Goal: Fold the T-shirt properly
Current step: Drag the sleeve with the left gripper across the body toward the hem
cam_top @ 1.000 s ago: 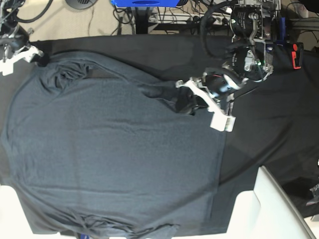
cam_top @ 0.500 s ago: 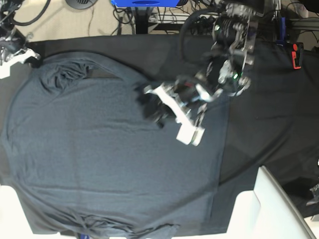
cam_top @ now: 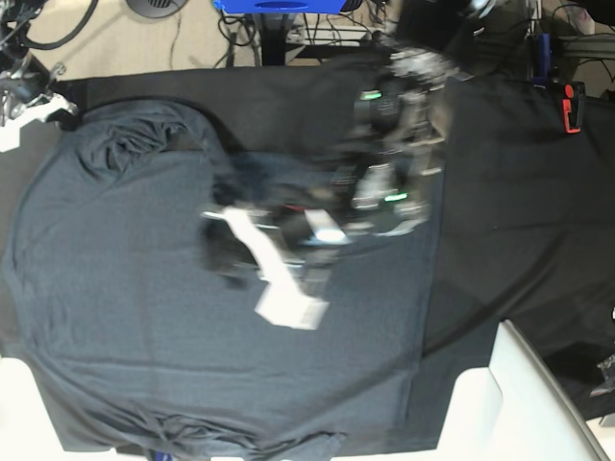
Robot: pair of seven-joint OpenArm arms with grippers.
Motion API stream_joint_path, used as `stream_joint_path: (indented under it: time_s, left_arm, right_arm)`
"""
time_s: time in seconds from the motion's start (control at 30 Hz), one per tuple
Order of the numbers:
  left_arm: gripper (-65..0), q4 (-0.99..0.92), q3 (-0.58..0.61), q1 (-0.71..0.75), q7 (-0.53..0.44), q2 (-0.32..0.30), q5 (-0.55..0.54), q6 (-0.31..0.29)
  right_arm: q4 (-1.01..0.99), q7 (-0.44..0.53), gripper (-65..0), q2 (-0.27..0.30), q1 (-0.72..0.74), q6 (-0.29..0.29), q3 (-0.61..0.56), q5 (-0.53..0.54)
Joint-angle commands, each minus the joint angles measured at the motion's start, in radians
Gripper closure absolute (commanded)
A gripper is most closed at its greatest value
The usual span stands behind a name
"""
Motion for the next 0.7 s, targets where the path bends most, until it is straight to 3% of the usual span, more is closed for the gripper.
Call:
stream_joint_path:
  time_s: [0.0,0.1,0.27,0.6,0.67]
  left_arm:
    - [0.0,-0.01,0.014,-0.03,-0.019,0.023,-0.012,-0.007]
    - [0.0,-0.094,0.045,-0.071,-0.053,0.058,-0.012,-0.007]
    - [0.0,-0.177,0.116,-0.119,-0.156,0.061,-0.016,-0.007]
    - [0.0,-0.303,0.114,-0.226,-0.249,0.092,-0.018,-0.007]
    - [0.0,-0.309,0.114,-0.249,-0.249,0.093,-0.018,-0.007]
  right_arm:
    - [0.013,0.015,-0.3,0.019,-0.001,0.009,0.037,0.016]
    - [0.013,0.014,-0.3,0.019,-0.001,0.009,0.077,0.016]
    - [0.013,0.014,-0.6,0.044,-0.004,0.009,0.079,0.016]
    - [0.02,0.014,-0.9,0.045,-0.002,0.009,0.079,0.026]
    - [0.02,0.014,-3.8,0.045,-0.001,0.009,0.079,0.026]
